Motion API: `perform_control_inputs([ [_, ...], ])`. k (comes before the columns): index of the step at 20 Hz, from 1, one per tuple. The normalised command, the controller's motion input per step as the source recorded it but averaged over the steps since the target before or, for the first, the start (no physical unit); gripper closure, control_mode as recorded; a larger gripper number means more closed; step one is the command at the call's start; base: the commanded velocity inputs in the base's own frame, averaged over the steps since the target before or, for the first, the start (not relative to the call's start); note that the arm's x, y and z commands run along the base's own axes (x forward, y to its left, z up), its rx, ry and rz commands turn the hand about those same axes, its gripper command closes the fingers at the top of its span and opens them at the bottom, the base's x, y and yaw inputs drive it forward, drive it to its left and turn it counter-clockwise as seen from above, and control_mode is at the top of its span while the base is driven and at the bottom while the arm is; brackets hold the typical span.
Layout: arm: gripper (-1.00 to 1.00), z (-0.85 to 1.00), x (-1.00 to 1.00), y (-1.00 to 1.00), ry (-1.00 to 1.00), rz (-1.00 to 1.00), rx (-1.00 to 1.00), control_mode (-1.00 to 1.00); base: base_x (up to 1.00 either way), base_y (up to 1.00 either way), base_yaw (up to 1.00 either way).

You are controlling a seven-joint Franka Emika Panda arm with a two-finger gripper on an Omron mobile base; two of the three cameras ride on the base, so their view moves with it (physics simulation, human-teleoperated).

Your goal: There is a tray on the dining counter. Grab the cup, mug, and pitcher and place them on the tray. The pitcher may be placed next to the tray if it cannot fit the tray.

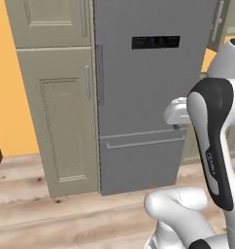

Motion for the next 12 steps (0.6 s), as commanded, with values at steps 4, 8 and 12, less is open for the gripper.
perform_control_inputs([
  [4,-1.00,0.00,0.00,0.00,0.00,0.00,0.00,1.00,0.73,-0.20,0.00],
  [8,-1.00,0.00,0.00,0.00,0.00,0.00,0.00,1.00,0.16,-0.85,0.00],
  [12,-1.00,0.00,0.00,0.00,0.00,0.00,0.00,1.00,0.00,-1.00,0.00],
])
